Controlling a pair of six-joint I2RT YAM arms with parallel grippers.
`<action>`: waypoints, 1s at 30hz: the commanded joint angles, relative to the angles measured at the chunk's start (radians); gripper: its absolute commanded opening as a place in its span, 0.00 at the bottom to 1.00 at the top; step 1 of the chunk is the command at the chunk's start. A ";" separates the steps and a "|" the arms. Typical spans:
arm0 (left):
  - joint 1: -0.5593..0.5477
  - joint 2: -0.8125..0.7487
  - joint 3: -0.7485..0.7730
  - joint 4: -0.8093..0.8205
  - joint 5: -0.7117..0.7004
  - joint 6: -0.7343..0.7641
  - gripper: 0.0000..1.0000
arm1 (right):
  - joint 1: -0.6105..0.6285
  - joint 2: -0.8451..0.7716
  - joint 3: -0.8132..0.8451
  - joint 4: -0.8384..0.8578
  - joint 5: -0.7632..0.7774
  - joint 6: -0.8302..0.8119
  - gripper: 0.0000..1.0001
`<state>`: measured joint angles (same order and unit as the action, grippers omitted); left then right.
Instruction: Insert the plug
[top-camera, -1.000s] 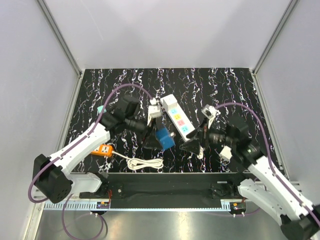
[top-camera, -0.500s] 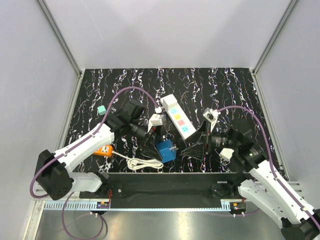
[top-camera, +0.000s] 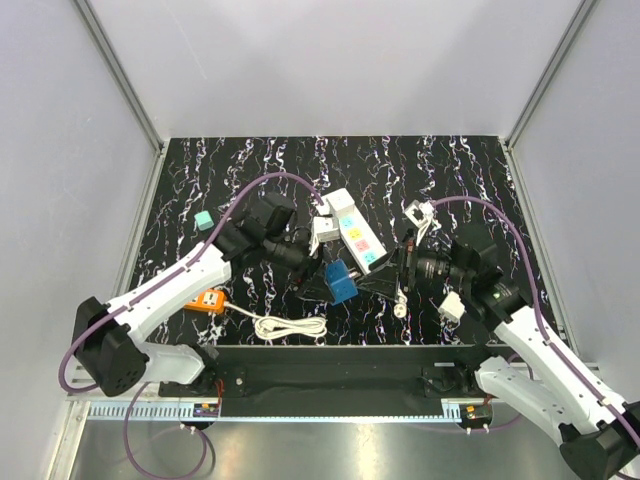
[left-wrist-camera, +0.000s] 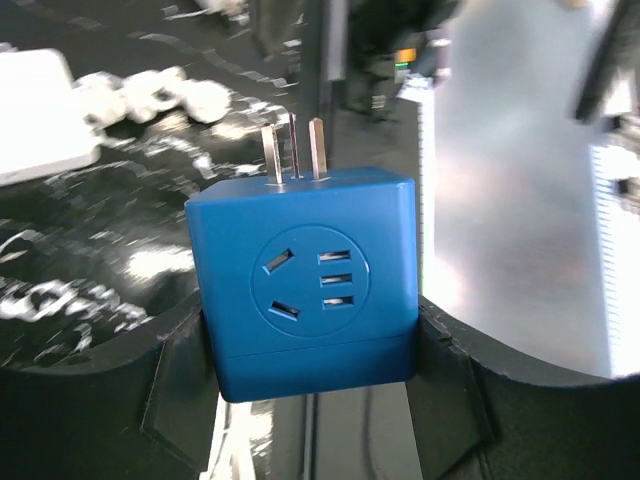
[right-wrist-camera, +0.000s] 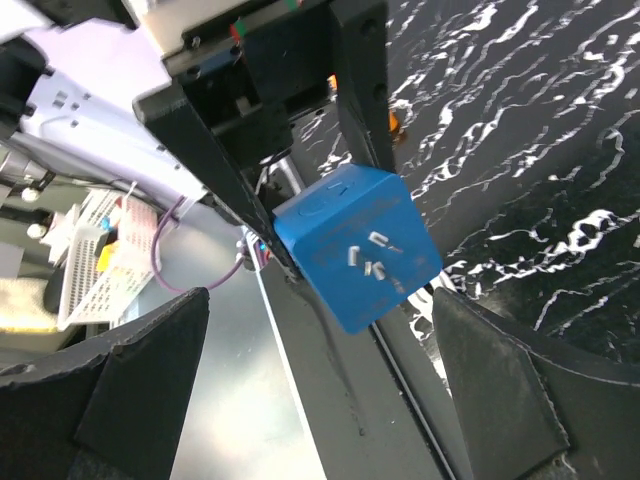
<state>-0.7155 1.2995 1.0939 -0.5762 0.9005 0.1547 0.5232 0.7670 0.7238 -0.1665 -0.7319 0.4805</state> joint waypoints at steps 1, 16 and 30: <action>-0.009 -0.068 0.037 0.061 -0.136 -0.026 0.00 | 0.000 0.011 0.066 -0.004 0.048 0.006 1.00; -0.369 -0.352 -0.269 0.571 -1.378 0.212 0.00 | -0.002 0.213 0.334 -0.120 0.269 0.521 0.91; -0.590 -0.131 -0.482 1.524 -1.887 1.089 0.00 | 0.000 0.396 0.402 -0.177 0.192 0.560 0.89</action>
<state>-1.2900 1.1294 0.6262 0.5667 -0.8776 0.9836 0.5232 1.1500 1.0756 -0.3302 -0.5106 1.0348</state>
